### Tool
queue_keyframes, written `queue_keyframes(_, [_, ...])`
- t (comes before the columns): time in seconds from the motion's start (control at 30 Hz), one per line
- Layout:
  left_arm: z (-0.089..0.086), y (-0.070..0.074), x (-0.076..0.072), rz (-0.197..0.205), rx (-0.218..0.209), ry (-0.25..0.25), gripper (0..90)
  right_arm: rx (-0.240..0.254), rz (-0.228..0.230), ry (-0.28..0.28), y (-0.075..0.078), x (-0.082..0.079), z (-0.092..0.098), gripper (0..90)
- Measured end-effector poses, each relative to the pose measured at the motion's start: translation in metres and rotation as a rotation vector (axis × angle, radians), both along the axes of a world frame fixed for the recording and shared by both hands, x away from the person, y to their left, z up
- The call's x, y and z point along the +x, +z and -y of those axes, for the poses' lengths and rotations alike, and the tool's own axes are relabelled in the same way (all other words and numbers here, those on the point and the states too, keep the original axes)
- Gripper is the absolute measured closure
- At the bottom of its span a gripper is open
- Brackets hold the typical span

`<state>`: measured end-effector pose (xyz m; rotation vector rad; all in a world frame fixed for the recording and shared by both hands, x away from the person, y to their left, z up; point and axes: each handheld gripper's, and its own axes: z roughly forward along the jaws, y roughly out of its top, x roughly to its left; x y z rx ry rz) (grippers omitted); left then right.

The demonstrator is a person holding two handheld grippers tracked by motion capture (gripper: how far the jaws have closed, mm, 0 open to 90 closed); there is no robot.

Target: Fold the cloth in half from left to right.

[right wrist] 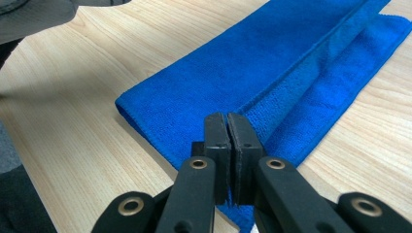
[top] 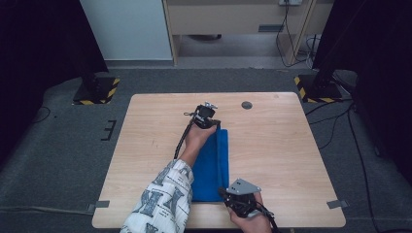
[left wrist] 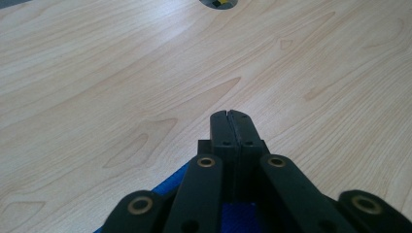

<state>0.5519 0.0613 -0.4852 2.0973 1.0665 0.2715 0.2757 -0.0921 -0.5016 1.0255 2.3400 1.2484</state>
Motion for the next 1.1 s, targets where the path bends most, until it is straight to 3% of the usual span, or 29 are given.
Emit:
queue_keyframes(0.6, [0.009, -0.010, -0.001, -0.027, 0.013, -0.020, 88.7, -0.013, -0.013, -0.003, -0.003, -0.001, 0.002, 87.4])
queue_keyframes(0.63, [0.010, -0.011, -0.001, -0.022, 0.002, -0.008, 85.1, -0.016, -0.011, -0.009, -0.003, 0.000, 0.003, 85.6])
queue_keyframes(0.7, [0.009, -0.010, -0.001, -0.012, -0.024, 0.002, 71.8, -0.017, -0.015, -0.028, -0.004, 0.000, 0.004, 73.7])
queue_keyframes(0.83, [0.006, -0.003, -0.003, 0.020, -0.039, -0.023, 47.7, -0.021, -0.022, -0.063, -0.006, 0.004, 0.008, 50.6])
queue_keyframes(0.93, [-0.003, 0.005, -0.006, 0.051, -0.057, -0.060, 38.5, -0.028, -0.026, -0.067, -0.004, 0.010, 0.011, 40.1])
queue_keyframes(1.1, [-0.025, 0.017, -0.013, 0.104, -0.041, -0.069, 28.4, -0.057, -0.011, -0.068, 0.000, 0.031, 0.016, 28.1])
